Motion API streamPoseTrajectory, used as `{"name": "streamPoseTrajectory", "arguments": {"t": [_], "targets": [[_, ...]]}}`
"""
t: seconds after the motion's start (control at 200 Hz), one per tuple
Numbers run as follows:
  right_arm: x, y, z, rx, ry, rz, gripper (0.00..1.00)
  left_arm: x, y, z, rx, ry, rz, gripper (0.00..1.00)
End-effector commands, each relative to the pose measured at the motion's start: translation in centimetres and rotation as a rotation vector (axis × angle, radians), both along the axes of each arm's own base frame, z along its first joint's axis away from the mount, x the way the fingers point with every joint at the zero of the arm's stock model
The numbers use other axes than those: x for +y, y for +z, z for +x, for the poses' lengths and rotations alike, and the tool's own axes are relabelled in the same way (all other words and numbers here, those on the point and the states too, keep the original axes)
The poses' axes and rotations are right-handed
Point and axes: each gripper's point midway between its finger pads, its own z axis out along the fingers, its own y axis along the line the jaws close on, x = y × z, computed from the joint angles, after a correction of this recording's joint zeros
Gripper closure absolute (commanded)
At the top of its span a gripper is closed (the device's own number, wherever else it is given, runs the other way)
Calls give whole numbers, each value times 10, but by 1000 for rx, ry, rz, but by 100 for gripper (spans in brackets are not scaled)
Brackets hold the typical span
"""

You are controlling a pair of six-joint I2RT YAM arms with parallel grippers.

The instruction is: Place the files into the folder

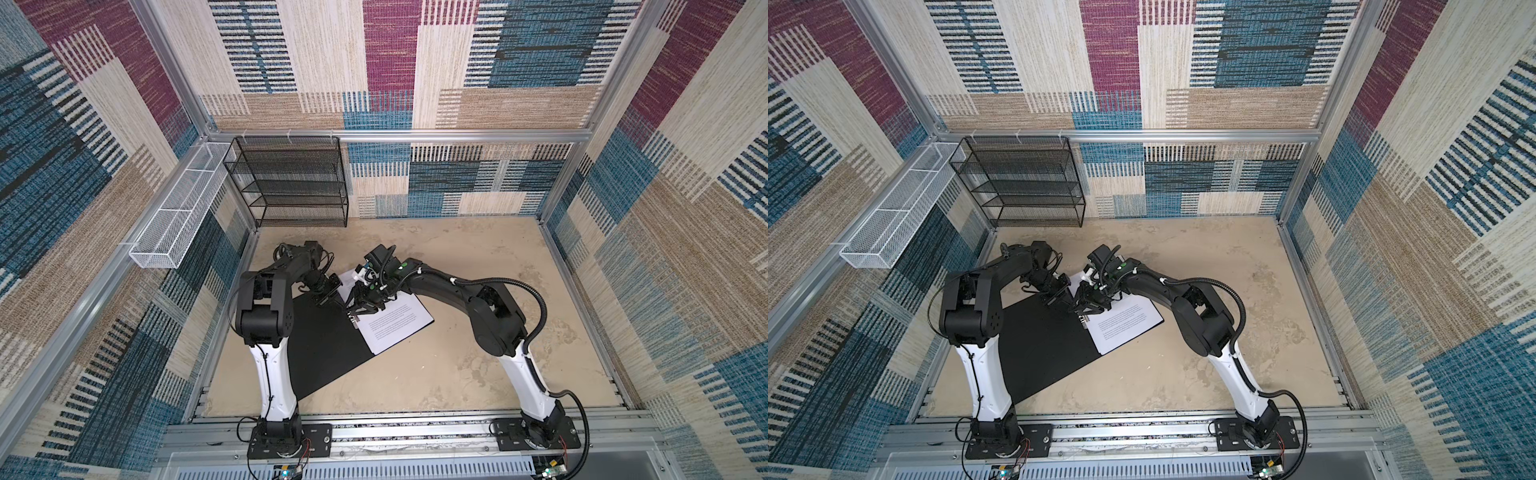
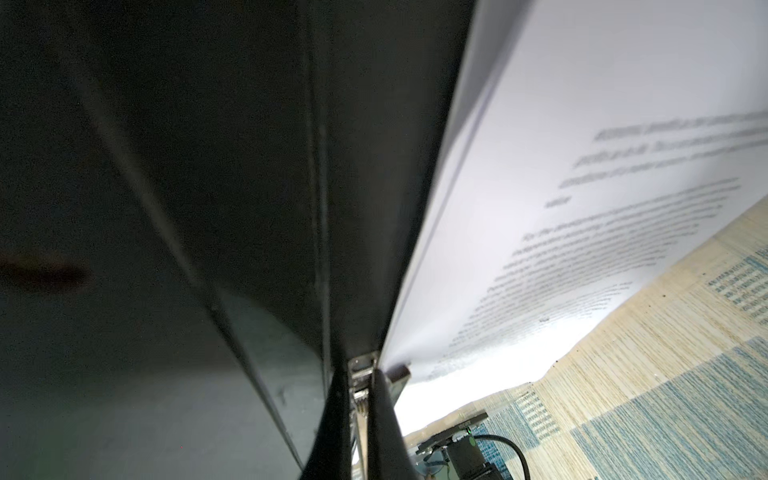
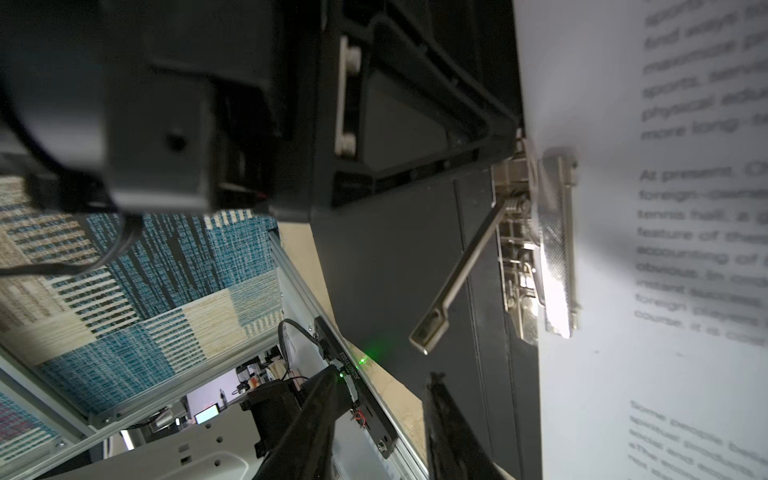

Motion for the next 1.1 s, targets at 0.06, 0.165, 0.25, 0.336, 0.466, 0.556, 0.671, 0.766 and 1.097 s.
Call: {"name": "streamPoseTrajectory", "arguments": {"t": [0.06,0.165,0.25,0.336,0.466,0.556,0.671,0.766,1.097], "targets": [[1,2,3,85,-40,29,62,13,-14,-8,28,-14,85,98],[-3,-4,1,122,-46,20,62,13,-16,-9,32,-13,83,98],[-2,-5,4,137,-55,27,62,13,-16,-9,33,-13,85,98],[0,-8,5,155,-60,30,63,13,-16,-8,31,-12,87,98],[2,-11,6,177,-64,36,64,13,-18,-9,34,-15,88,98],[2,-12,6,190,-68,38,65,13,-19,-9,35,-14,88,99],[3,-13,7,200,-70,43,68,13,-20,-10,37,-14,88,98],[3,-13,7,205,-71,46,70,13,-20,-10,37,-15,87,99],[1,-17,9,223,-77,43,75,12,-21,-10,36,-15,84,99]]}}
